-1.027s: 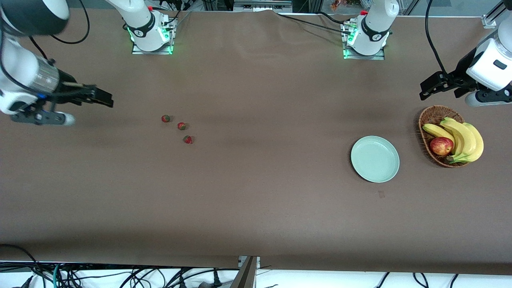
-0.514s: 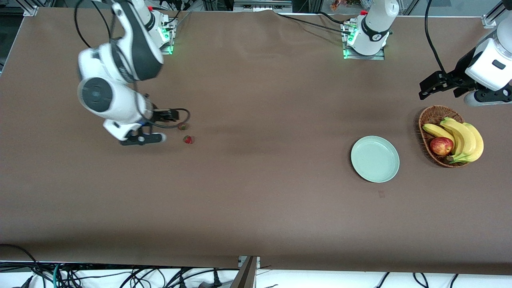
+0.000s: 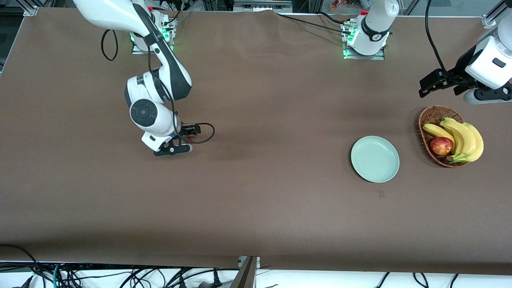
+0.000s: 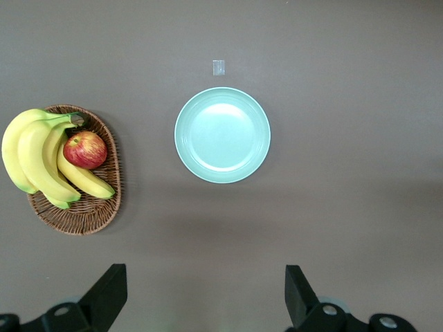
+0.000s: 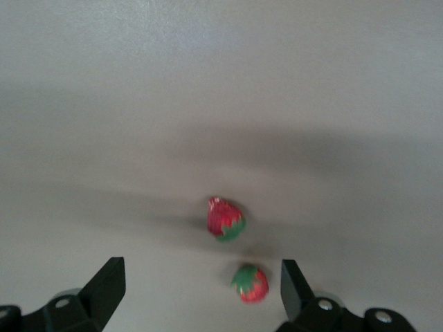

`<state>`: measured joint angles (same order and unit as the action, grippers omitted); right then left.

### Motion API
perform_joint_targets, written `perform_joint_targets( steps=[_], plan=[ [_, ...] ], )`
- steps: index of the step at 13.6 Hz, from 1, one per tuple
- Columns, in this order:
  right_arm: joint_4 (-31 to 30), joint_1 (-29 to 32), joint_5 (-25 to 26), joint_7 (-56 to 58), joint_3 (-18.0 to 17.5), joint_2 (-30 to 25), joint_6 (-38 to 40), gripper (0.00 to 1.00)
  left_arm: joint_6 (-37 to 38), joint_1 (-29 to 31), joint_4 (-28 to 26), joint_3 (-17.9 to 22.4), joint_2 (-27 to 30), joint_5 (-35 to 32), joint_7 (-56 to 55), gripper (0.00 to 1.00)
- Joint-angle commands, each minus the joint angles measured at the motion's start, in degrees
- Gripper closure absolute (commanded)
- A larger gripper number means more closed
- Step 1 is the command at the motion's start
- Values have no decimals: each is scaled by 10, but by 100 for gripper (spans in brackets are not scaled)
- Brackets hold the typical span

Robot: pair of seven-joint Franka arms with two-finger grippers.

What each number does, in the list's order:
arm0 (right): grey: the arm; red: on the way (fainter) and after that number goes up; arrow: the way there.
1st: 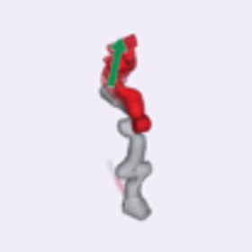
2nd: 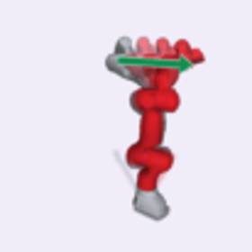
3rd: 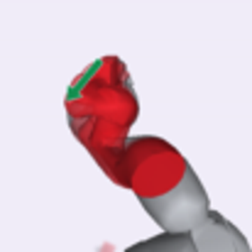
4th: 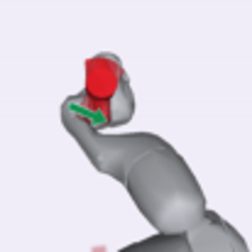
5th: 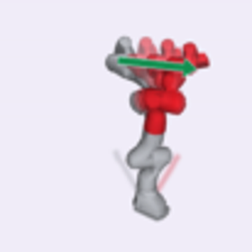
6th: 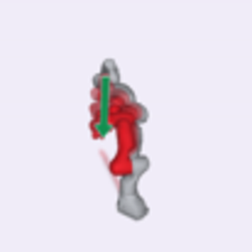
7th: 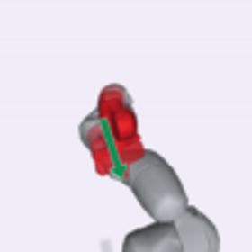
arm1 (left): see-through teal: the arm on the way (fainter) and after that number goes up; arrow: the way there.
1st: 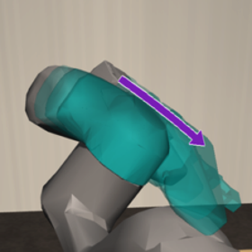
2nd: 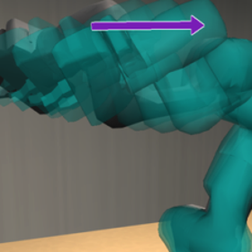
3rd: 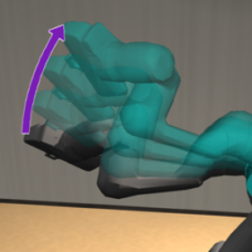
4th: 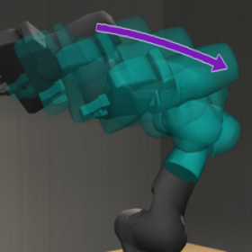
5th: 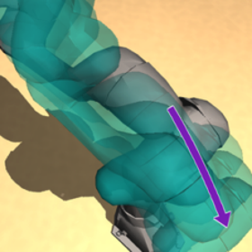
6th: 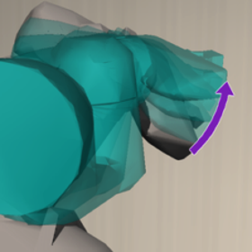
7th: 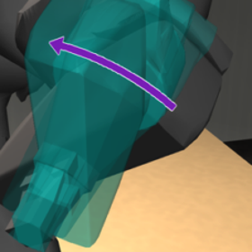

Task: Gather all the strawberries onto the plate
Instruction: 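Reach the right gripper down and grasp the first strawberry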

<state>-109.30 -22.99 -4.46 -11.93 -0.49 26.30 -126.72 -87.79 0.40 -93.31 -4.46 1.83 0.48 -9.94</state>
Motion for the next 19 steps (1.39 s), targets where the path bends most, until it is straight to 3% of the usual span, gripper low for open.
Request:
perform_joint_targets(
  steps=[1,3,6,11,14,15,17,19],
  plan=[
    [-3,4,-4,17,-4,36,-44,1,13,5,18,-5,-8,-3,7,0],
    [-3,7,-4,21,-4,51,-60,2,14,5,18,-5,-8,-3,7,0],
    [-8,10,-5,25,-4,60,-75,18,14,5,18,-5,-8,-3,7,0],
    [-37,9,-8,17,-6,46,-72,55,15,5,18,-5,-8,-3,6,0],
    [-48,9,-27,15,-6,34,-69,89,23,5,19,-4,-10,-3,9,0],
    [-44,9,-36,11,-6,31,-67,97,23,4,19,-4,-11,-2,9,0],
    [-10,6,-55,-31,-32,33,-61,99,23,3,19,-5,-11,-2,9,0],
    [62,-10,-86,-117,-68,62,-62,99,24,3,19,-5,-11,-2,9,0]
  ],
)
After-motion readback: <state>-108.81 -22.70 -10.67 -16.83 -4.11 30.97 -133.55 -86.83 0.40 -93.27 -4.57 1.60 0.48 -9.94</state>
